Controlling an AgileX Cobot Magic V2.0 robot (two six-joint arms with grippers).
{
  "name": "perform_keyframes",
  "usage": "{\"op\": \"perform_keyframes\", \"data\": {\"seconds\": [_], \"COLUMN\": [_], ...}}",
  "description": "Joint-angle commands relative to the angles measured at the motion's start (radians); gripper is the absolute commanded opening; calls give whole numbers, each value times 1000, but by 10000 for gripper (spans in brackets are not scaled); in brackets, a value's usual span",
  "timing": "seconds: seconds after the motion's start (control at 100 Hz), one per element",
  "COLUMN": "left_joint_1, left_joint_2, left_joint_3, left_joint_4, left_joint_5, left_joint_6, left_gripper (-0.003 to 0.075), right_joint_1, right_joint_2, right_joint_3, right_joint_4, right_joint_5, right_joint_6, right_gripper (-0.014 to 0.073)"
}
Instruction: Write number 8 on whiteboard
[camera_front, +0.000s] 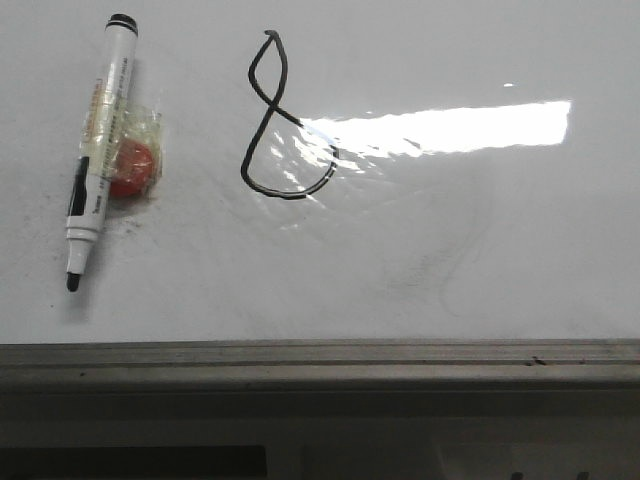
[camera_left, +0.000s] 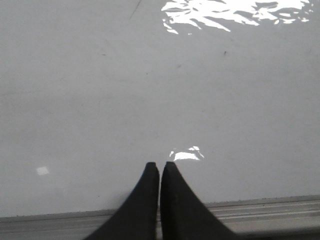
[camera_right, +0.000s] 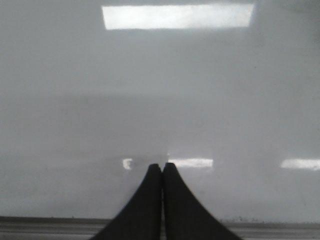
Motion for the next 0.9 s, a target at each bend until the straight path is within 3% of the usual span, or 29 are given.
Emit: {"op": "perform_keyframes", "data": {"seconds": [0.0,0.89], "left_joint_1": [1,1], "left_joint_2": [-32,-32], "left_joint_3": [33,33], "left_joint_4": [-9,-9], "left_joint_5": [-50,-50], "left_joint_6": [0,0], "left_gripper": [-20,-20], "right_joint_1": [-6,-6], "right_joint_2": [-20,-20], "right_joint_3": [15,15], "right_joint_4": [-12,-6], "right_joint_5": [-18,-2], "right_joint_6": [3,3], "right_gripper": [-64,-64]}}
